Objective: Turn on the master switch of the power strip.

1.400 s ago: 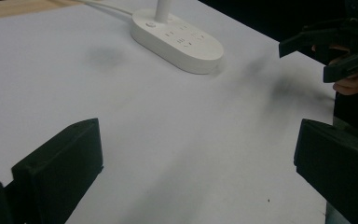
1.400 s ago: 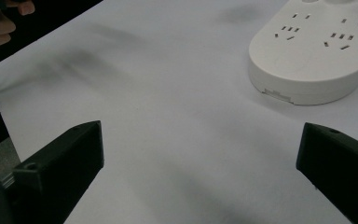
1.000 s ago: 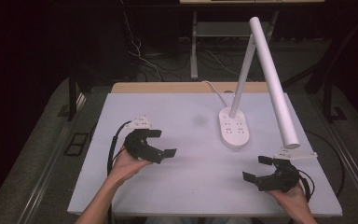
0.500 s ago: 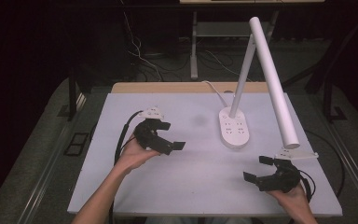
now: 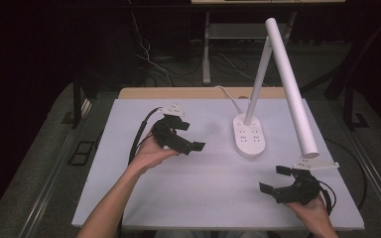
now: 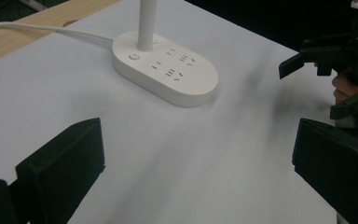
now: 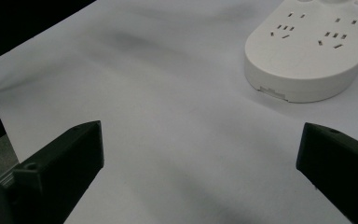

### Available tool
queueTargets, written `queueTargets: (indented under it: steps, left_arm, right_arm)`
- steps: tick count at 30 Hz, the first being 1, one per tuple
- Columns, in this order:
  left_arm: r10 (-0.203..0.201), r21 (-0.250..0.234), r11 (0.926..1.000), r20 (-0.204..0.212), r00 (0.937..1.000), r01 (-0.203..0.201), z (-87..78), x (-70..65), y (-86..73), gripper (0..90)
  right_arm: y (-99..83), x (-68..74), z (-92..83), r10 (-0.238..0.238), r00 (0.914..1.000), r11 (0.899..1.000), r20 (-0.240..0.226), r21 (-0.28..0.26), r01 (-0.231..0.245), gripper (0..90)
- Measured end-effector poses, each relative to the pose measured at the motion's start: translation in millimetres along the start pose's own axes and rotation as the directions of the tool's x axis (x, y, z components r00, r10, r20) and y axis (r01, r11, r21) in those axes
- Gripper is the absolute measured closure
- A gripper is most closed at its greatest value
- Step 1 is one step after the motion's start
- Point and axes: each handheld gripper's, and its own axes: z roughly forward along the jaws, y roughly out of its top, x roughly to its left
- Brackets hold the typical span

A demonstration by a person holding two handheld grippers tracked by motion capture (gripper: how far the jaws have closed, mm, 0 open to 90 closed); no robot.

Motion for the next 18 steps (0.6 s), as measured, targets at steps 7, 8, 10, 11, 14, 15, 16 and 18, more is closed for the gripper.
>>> queueTargets:
  steps: [7, 8, 10, 11, 14, 15, 16, 18]
  left_arm:
    - [0.011, 0.02, 0.9997, -0.001, 0.9999, -0.011, 9.9, 5.4, 18.3, 1.2]
    - [0.01, 0.021, 0.9997, -0.002, 0.9999, -0.01, 11.3, 6.0, 20.8, 1.2]
    - [0.015, 0.026, 0.9995, -0.003, 0.9999, -0.014, 13.9, 7.7, 25.1, 1.3]
    - [0.013, 0.03, 0.9995, -0.004, 0.9999, -0.013, 15.7, 8.5, 27.5, 1.4]
    - [0.016, 0.04, 0.9991, -0.005, 0.9999, -0.016, 18.8, 10.7, 32.3, 1.4]
    - [0.016, 0.042, 0.999, -0.007, 0.9998, -0.016, 19.7, 11.7, 33.9, 1.6]
    - [0.014, 0.043, 0.999, -0.007, 0.9999, -0.014, 20.6, 12.8, 35.3, 1.6]
    - [0.013, 0.044, 0.9989, -0.009, 0.9999, -0.013, 22.5, 15.0, 38.2, 1.9]
  right_arm:
    - [-0.2, 0.1, -0.2, 0.006, 1.0, 1.0, -0.002, 0.003, -0.006, 0.2]
    - [-0.2, 0.0, -0.3, 0.006, 1.0, 1.0, -0.002, 0.003, -0.006, 0.2]
    - [-0.2, -0.3, -0.3, 0.003, 1.0, 1.0, -0.001, 0.001, -0.003, 0.2]
    - [-0.3, -0.4, -0.4, 0.003, 1.0, 1.0, -0.001, 0.001, -0.003, 0.2]
    - [-0.4, -0.2, -0.8, 0.009, 1.0, 1.0, -0.002, 0.004, -0.009, 0.2]
    - [-0.4, -0.3, -0.9, 0.008, 1.0, 1.0, -0.002, 0.004, -0.008, 0.2]
    - [-0.4, -0.3, -0.9, 0.008, 1.0, 1.0, -0.002, 0.004, -0.008, 0.2]
    - [-0.5, -0.2, -0.9, 0.01, 0.9999, 1.0, -0.002, 0.002, -0.01, 0.2]
